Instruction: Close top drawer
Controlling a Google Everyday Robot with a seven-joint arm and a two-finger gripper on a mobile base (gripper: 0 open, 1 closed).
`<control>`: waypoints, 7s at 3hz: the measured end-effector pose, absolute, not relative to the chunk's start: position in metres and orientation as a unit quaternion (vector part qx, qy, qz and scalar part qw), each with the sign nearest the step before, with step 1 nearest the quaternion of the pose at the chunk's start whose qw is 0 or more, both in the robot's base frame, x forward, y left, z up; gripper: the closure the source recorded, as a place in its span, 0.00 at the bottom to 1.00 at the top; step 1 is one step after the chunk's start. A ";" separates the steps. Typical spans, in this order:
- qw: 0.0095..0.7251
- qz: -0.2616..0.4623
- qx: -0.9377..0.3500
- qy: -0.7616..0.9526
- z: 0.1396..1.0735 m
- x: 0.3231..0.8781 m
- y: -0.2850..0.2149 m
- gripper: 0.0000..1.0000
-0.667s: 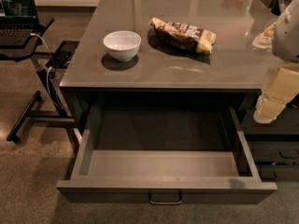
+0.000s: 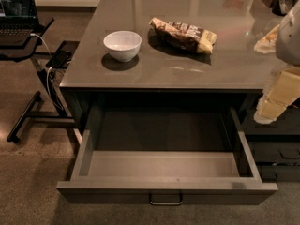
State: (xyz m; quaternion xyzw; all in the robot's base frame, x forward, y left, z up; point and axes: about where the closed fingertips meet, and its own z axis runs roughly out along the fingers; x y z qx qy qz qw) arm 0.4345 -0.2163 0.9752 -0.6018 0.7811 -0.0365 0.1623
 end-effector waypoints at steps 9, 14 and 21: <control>0.190 0.111 -0.517 0.827 0.737 0.296 -0.196 1.00; 0.191 0.146 -0.506 0.828 0.648 0.305 -0.170 0.82; 0.275 0.115 -0.516 0.803 0.644 0.443 -0.159 0.81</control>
Offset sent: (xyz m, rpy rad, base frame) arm -0.1203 0.0245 -0.1339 0.1199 0.1749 -0.0055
